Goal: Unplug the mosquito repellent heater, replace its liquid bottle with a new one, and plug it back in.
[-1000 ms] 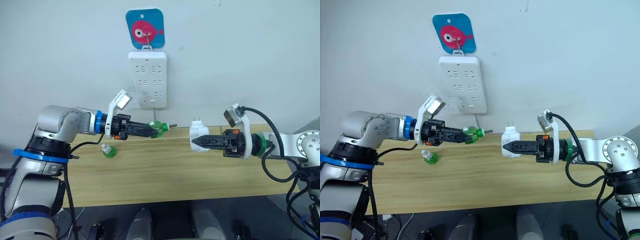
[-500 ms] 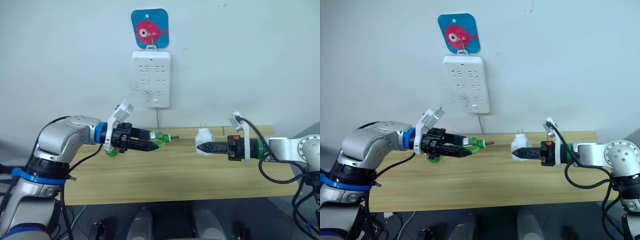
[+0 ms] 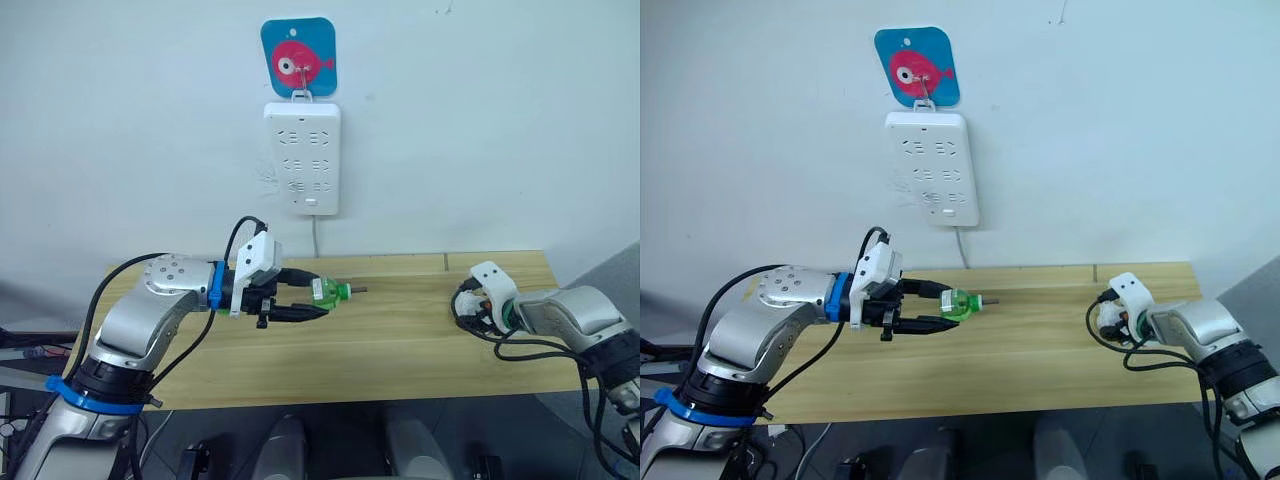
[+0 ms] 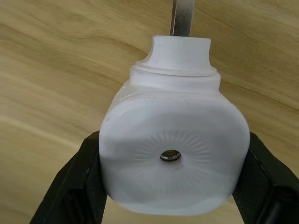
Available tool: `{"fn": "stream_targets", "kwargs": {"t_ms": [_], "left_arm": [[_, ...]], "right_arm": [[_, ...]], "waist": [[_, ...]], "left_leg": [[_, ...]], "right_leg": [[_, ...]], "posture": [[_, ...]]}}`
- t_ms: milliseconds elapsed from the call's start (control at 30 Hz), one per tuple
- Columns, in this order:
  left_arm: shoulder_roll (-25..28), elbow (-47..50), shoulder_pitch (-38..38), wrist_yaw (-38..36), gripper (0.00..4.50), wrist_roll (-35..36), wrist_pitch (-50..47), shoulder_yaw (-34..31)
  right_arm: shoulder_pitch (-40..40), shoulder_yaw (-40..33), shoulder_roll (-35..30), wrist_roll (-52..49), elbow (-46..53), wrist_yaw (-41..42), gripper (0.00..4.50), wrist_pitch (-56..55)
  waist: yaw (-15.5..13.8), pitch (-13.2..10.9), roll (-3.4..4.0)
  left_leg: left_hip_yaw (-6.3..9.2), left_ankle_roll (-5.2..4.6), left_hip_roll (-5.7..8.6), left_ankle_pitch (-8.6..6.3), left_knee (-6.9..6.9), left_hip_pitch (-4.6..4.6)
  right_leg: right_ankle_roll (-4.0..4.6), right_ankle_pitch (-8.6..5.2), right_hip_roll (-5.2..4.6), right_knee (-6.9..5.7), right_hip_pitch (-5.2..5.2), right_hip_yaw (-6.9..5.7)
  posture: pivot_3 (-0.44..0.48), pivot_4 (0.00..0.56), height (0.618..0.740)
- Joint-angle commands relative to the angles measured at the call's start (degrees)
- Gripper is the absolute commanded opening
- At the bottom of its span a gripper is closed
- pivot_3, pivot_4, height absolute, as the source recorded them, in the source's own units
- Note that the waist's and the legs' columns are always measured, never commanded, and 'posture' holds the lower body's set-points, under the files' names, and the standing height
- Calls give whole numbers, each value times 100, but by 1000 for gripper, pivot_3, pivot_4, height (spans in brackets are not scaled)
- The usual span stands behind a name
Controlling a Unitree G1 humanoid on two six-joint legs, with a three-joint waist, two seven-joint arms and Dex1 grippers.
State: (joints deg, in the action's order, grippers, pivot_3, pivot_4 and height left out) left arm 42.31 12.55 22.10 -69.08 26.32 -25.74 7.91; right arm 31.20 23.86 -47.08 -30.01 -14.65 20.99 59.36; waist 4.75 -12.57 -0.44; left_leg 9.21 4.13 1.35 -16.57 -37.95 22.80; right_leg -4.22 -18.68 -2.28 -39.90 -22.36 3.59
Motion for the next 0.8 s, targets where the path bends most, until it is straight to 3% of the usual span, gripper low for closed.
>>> {"fn": "stream_targets", "kwargs": {"t_ms": [33,167,200,300,433,600,700,800], "left_arm": [[9,274,-101,56,2230,-24,136,-85],[5,278,-192,72,2230,-91,228,-72],[-11,278,-199,92,2230,-94,237,-70],[-59,258,-209,143,2230,-88,253,-62],[-140,192,-213,190,2230,-95,296,-101],[-392,54,-158,505,2230,-153,473,-211],[-639,-57,-117,775,2230,-213,611,-268],[-999,-184,-83,1190,2230,-462,901,-217]], "right_arm": [[205,-79,75,449,-354,320,3009,133],[341,-326,283,696,-721,488,3009,345],[352,-398,323,762,-757,505,3777,344],[373,-711,438,880,-724,486,4491,391],[278,-1546,388,789,-76,341,4500,697],[-319,-2836,131,478,1823,259,4500,1281],[-568,-3953,717,-173,2909,258,4500,2194],[-752,-4904,2045,-958,4051,212,4500,2672]], "waist": [[-6,0,0],[-14,-1,-1],[-16,-1,-1],[-16,-1,-1],[-14,-5,5],[-46,-8,11],[-59,-9,8],[-19,-9,10]], "left_leg": [[0,0,0,0,0,0],[4,0,-1,0,0,-3],[4,0,-2,0,-1,-3],[3,0,0,0,-1,-3],[3,0,1,0,0,-2],[5,0,1,0,0,1],[6,0,-2,0,0,-1],[1,0,-6,0,-2,-6]], "right_leg": [[0,0,0,0,1,0],[0,0,0,0,4,-4],[0,0,0,0,5,-4],[0,0,0,-2,5,-3],[0,0,-1,-1,4,-2],[0,0,-1,-1,3,-4],[0,0,-1,-2,6,-5],[1,1,2,-8,8,-1]], "posture": [[-4,227,740],[0,228,740],[0,226,740],[-9,226,740],[-19,225,740],[-28,226,740],[-46,226,740],[-63,224,740]]}}
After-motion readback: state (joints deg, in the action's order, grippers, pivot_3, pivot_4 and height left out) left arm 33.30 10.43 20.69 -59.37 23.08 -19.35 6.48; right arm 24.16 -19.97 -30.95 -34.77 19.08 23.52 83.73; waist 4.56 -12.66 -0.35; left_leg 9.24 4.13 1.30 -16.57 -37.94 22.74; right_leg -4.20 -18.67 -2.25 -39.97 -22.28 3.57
